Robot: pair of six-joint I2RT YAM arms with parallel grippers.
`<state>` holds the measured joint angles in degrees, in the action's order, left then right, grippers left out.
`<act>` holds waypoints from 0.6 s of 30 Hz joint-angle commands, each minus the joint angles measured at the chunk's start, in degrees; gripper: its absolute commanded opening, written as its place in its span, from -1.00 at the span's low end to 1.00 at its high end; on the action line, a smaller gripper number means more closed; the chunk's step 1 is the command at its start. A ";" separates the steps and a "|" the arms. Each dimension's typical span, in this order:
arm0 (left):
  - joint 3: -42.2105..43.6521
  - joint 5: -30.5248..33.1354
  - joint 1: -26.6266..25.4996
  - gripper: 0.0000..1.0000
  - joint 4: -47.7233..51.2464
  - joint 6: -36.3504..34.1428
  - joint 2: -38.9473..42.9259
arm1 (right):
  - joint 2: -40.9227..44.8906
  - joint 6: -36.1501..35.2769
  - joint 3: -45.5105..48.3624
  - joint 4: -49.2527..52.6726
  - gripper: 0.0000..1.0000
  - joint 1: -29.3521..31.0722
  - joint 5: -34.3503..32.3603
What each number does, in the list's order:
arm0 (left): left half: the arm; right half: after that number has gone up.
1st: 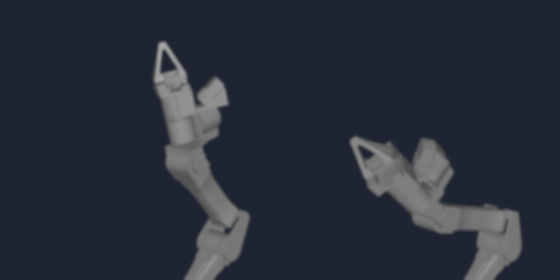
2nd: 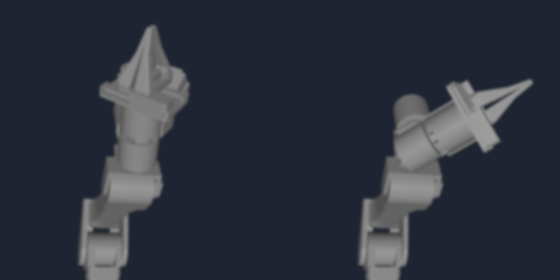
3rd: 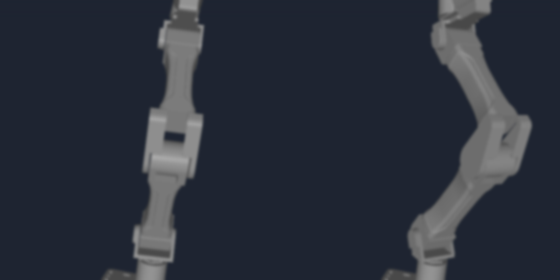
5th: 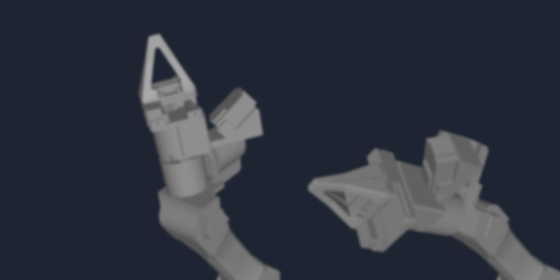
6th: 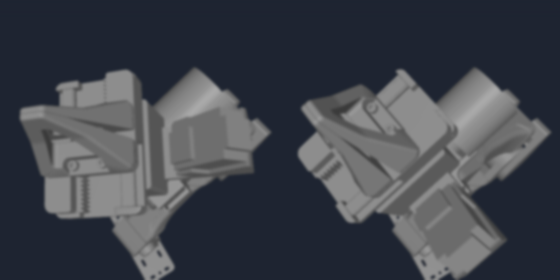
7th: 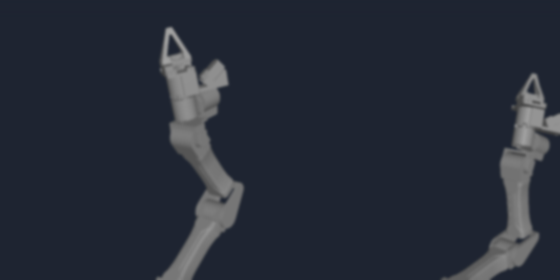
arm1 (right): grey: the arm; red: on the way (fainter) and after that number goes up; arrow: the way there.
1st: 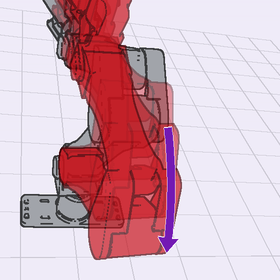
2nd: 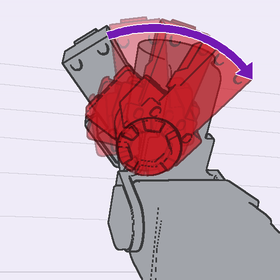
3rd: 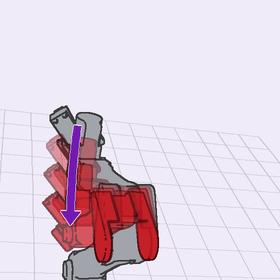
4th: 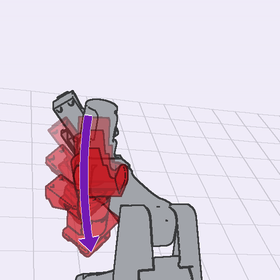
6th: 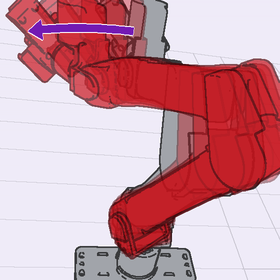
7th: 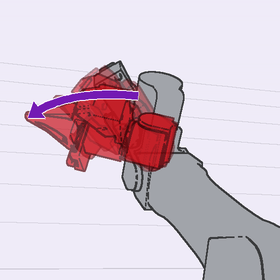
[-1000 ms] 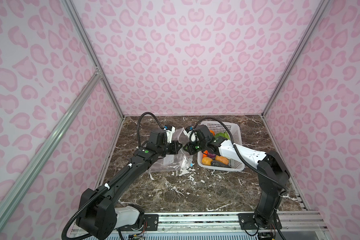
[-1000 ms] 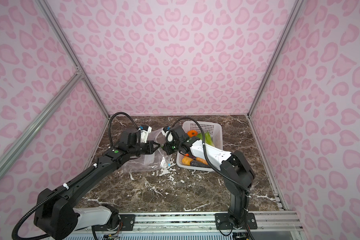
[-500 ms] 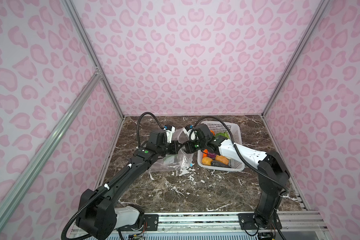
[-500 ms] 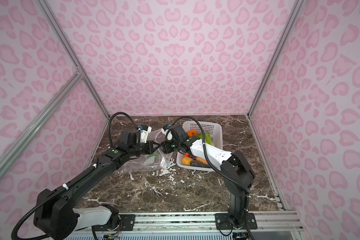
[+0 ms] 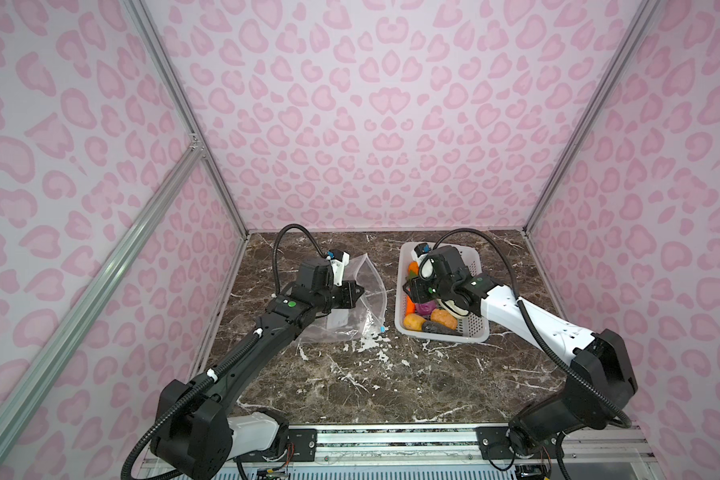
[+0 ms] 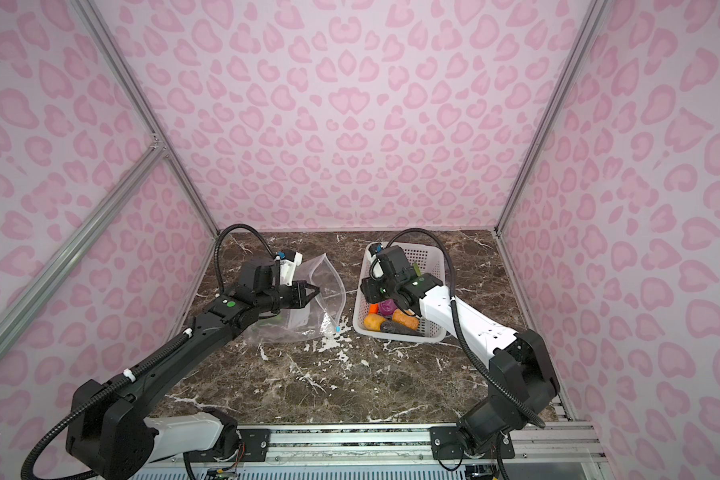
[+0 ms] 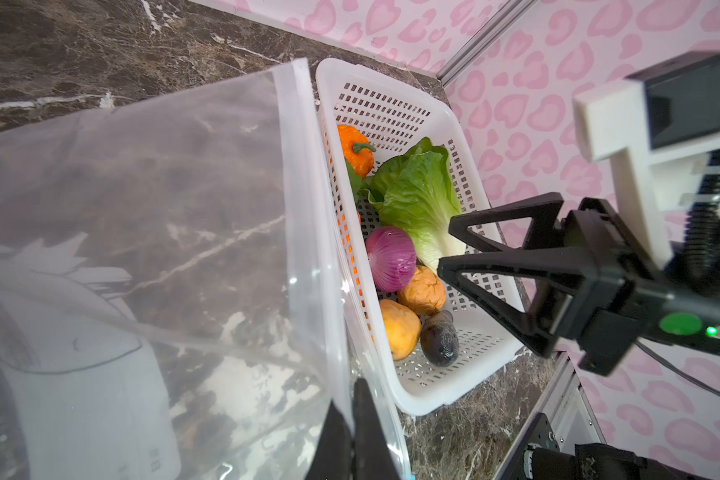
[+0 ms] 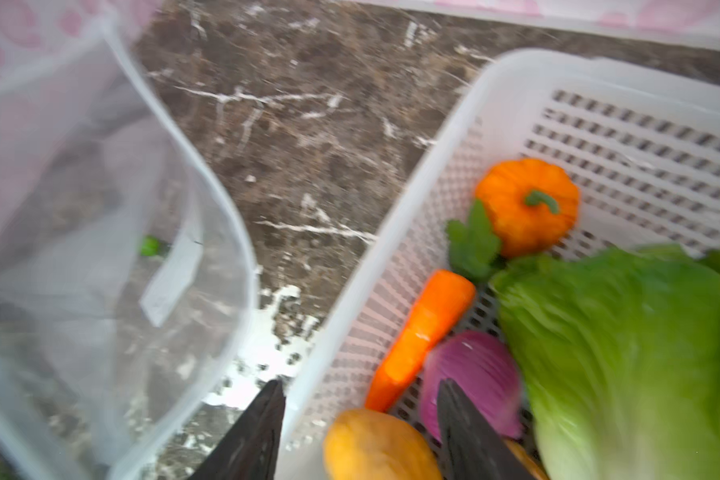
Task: Place the food in the zip-top bag and seal the zipper
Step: 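Release the chili and return the right gripper to the basket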
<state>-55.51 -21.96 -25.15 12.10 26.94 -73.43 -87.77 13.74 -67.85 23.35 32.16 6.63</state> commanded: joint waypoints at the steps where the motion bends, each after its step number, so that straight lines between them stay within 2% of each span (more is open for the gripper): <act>1: -0.30 0.42 0.01 -0.96 -1.11 0.13 0.28 | 0.43 -0.41 2.27 5.62 0.31 -0.96 -9.01; 6: -0.22 0.42 0.00 -0.96 -1.28 0.31 -0.01 | -1.56 0.22 2.98 7.63 0.47 -1.00 -12.43; 18: -0.31 1.04 -0.02 -0.96 -0.93 -0.04 -0.02 | -11.79 0.61 -3.37 7.24 0.48 -0.96 -11.58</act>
<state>-55.51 -21.32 -25.15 12.08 26.96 -73.49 -97.93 13.93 -70.65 30.65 31.22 -4.32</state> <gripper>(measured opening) 0.050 0.742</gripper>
